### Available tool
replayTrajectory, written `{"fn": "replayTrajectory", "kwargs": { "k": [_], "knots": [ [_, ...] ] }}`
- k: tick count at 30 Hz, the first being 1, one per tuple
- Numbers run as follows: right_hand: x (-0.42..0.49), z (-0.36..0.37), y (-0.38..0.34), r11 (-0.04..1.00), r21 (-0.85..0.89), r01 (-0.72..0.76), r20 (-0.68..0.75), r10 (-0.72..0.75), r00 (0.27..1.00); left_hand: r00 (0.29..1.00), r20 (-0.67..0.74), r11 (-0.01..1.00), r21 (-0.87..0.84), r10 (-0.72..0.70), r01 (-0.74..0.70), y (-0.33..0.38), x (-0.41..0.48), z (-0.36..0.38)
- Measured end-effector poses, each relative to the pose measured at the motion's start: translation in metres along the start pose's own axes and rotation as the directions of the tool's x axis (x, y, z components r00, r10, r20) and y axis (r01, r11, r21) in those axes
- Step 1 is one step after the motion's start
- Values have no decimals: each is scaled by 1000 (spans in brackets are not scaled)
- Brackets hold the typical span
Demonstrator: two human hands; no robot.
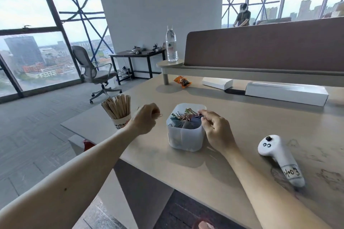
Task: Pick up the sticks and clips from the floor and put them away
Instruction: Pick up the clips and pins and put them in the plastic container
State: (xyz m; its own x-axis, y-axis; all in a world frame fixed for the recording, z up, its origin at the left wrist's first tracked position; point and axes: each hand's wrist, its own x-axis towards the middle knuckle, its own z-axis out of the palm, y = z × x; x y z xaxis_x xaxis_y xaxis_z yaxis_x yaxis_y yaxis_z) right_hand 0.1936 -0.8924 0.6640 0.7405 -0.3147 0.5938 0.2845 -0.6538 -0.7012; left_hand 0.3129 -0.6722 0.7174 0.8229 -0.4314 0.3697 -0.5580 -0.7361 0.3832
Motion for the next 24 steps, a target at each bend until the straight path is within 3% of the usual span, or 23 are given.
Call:
{"fn": "replayTrajectory", "kwargs": {
  "k": [3, 6, 9, 14, 24],
  "knots": [
    [6, -2, -3, 999, -20, -36, -93, 34, 995, 987, -8, 980, -119, 162, -162, 36, 4, -14],
    [13, -7, -9, 997, -64, -42, -107, 35, 994, 951, 151, 963, -36, 268, -266, 58, 1, -10],
    [22, -13, -14, 994, -105, -32, -69, 25, 997, 947, 210, 964, 57, 244, -261, 58, 1, 0],
    [59, -27, -14, 993, -74, -90, -111, 82, 990, 948, 86, 952, -11, 305, -305, 60, 4, 7],
    [86, -26, -5, 970, -223, -101, -61, 89, 994, 912, 290, 938, 102, 290, -331, 84, 15, 19]
  ]
}}
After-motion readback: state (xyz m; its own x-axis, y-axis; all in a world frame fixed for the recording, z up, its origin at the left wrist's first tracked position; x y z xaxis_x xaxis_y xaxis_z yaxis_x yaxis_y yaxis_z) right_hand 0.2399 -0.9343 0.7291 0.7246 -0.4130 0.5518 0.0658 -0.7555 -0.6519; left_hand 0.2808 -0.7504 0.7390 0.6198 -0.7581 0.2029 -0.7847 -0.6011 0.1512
